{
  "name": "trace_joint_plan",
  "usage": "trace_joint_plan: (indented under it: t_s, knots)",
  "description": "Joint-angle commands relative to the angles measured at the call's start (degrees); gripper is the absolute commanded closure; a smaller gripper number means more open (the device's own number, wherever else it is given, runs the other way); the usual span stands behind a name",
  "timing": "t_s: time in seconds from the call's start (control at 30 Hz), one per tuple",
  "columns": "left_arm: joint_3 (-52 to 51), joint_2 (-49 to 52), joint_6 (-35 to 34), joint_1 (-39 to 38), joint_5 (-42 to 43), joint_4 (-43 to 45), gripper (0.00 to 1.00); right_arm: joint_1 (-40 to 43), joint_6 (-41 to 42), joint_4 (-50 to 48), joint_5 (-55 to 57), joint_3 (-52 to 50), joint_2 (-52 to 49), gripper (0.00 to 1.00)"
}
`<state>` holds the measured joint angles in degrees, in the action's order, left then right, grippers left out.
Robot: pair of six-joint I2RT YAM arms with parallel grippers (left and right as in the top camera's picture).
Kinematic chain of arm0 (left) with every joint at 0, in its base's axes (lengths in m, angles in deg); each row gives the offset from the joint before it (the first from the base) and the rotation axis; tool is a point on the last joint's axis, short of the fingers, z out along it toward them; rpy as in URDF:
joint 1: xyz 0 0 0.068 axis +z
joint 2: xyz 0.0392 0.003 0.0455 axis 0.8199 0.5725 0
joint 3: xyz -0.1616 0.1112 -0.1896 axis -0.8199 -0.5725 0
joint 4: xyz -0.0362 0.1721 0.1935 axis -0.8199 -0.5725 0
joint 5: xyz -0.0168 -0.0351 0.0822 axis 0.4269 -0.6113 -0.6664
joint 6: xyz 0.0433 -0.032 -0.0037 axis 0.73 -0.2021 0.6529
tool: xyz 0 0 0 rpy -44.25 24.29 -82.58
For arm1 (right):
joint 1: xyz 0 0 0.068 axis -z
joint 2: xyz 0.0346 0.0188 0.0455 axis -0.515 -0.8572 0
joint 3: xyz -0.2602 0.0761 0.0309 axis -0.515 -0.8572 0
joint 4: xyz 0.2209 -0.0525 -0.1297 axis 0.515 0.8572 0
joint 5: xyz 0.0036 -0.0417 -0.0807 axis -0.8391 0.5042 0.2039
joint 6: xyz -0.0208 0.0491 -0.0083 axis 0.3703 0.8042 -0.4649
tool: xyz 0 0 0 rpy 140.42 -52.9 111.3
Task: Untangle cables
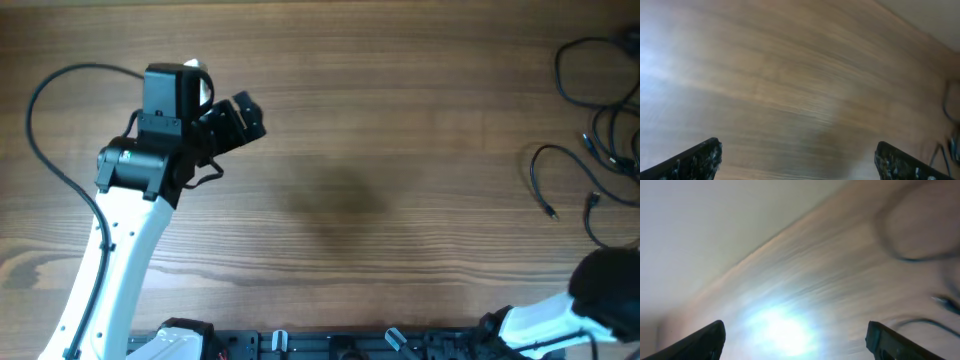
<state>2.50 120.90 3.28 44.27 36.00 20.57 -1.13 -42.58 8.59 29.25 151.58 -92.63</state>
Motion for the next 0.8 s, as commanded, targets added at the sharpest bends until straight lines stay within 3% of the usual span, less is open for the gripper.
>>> trace_joint_plan:
  t_s: [0.0, 0.2, 0.33, 0.77]
  knots:
    - [0.6, -2.7, 6.2, -1.0, 3.5, 1.4, 0.0, -10.1, -7.5, 3.4, 1.1, 0.1, 5.0, 0.08]
    - [0.6, -2.6, 6.2, -1.0, 3.5, -1.1, 0.0, -27.6, -6.5, 7.8, 11.7, 0.1, 6.2, 0.08]
    - [0.6, -2.6, 5.5, -1.0, 3.5, -1.1, 0.0, -35.4, -0.7, 8.2, 23.7, 0.1, 6.3, 0.06]
    - [0.6, -2.6, 5.5, -1.0, 3.5, -1.1, 0.0, -36.3, 4.0, 16.2, 23.3, 0.1, 9.2, 0.0]
